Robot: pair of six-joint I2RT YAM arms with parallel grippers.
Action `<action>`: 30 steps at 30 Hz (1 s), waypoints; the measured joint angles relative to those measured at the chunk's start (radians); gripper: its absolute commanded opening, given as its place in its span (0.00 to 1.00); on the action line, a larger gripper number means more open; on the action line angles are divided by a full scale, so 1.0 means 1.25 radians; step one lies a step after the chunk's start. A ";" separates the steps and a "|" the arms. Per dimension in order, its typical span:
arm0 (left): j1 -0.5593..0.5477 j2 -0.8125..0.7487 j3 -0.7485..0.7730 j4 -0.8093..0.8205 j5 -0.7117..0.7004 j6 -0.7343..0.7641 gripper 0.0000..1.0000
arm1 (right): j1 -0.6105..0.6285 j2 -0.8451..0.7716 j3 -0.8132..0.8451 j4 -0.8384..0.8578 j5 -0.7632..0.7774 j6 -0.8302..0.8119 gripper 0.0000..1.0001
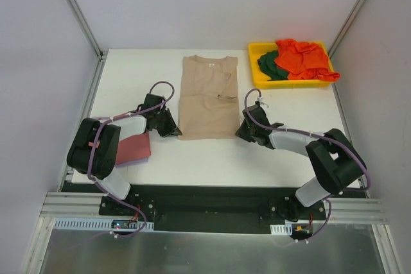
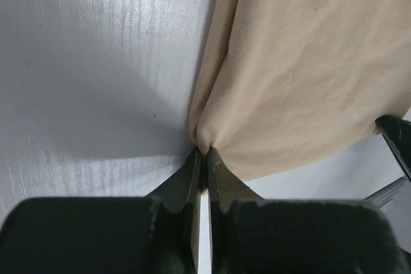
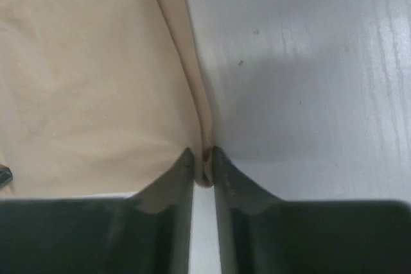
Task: Fold and stack the t-shirts
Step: Grab one side of the 2/3 rectangular tshirt with both arms, then fold the long partially folded tshirt into a neat square
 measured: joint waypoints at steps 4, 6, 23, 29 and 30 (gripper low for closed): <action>-0.001 -0.002 0.000 -0.001 -0.002 0.000 0.00 | 0.003 0.008 0.000 -0.003 0.000 0.007 0.01; -0.001 -0.010 -0.006 -0.002 -0.005 0.000 0.00 | 0.011 0.001 -0.002 -0.008 -0.006 -0.004 0.01; -0.048 -0.710 -0.172 -0.240 -0.099 -0.006 0.00 | 0.179 -0.527 -0.101 -0.227 -0.263 -0.037 0.01; -0.058 -0.966 -0.177 -0.317 -0.060 -0.027 0.00 | 0.298 -0.677 -0.099 -0.290 -0.348 0.018 0.01; -0.058 -0.984 -0.177 -0.328 -0.047 -0.030 0.00 | 0.324 -0.690 -0.097 -0.291 -0.357 0.030 0.01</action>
